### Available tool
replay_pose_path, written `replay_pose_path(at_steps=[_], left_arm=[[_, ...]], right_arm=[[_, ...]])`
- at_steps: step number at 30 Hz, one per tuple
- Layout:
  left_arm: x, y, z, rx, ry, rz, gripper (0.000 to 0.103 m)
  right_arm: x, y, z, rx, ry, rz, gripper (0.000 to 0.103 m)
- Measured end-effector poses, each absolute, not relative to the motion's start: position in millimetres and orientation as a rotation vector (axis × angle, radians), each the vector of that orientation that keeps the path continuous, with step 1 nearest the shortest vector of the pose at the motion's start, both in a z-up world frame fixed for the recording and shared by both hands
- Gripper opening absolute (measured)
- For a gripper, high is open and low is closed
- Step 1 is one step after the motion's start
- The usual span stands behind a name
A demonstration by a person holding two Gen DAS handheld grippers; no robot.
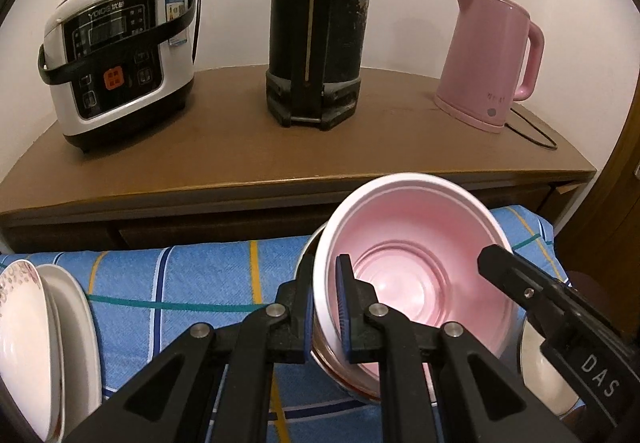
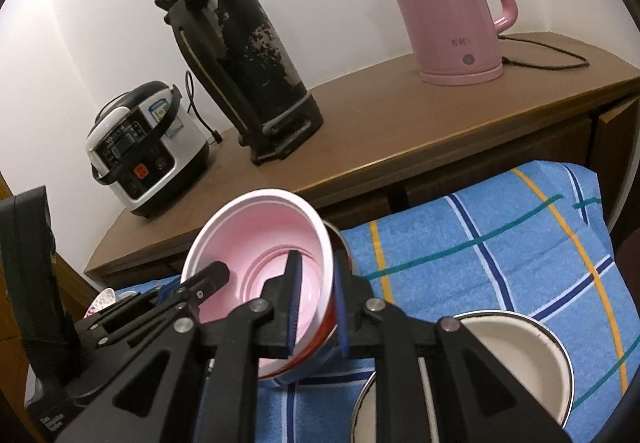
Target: Organize plates and bowls
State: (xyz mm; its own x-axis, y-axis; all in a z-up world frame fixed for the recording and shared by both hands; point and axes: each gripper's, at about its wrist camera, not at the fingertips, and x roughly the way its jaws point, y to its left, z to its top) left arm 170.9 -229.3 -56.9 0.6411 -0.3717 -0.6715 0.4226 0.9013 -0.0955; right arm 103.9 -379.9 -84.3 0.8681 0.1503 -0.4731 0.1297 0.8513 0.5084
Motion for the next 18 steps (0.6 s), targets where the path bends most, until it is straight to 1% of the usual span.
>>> replay_pose_path(at_steps=[1, 2, 3, 4, 5, 6, 7, 8, 9, 10, 11, 13, 18], left_arm=[[170.7, -228.7, -56.3, 0.071, 0.745, -0.453, 0.012], [170.5, -228.0, -55.5, 0.070, 0.740, -0.454, 0.012], [169.8, -227.3, -54.3, 0.069, 0.735, -0.454, 0.012], [169.0, -226.5, -52.9, 0.069, 0.727, -0.453, 0.012], [168.0, -225.7, -50.6, 0.073, 0.714, -0.448, 0.012], [166.9, -224.9, -48.8, 0.077, 0.704, -0.444, 0.016], [166.3, -223.9, -46.8, 0.078, 0.693, -0.443, 0.025], [165.5, -221.9, -44.2, 0.075, 0.681, -0.439, 0.030], [165.1, -219.8, -42.5, 0.069, 0.671, -0.434, 0.042], [164.3, -217.2, -40.2, 0.060, 0.656, -0.432, 0.051], [163.3, -214.1, -37.4, 0.049, 0.639, -0.432, 0.054], [163.5, -209.0, -33.2, 0.031, 0.616, -0.442, 0.055], [164.1, -197.7, -28.9, 0.044, 0.559, -0.342, 0.056]], right_arm=[[102.9, -380.1, -83.4, 0.558, 0.519, 0.010, 0.017], [101.2, -380.1, -82.0, 0.551, 0.506, 0.002, 0.021], [100.2, -380.2, -80.9, 0.544, 0.497, -0.006, 0.028], [98.5, -380.7, -80.0, 0.537, 0.485, -0.016, 0.032], [96.4, -381.1, -78.8, 0.530, 0.470, -0.028, 0.037], [95.0, -381.9, -77.8, 0.524, 0.460, -0.038, 0.038], [93.7, -382.5, -77.2, 0.519, 0.451, -0.047, 0.038], [93.6, -383.5, -77.0, 0.520, 0.447, -0.048, 0.038], [93.0, -384.9, -77.0, 0.527, 0.441, -0.048, 0.038], [92.3, -386.4, -77.0, 0.534, 0.435, -0.049, 0.038], [91.2, -387.6, -76.8, 0.539, 0.427, -0.054, 0.038], [88.2, -389.2, -75.2, 0.535, 0.410, -0.071, 0.038], [85.1, -388.6, -74.1, 0.525, 0.397, -0.088, 0.038]])
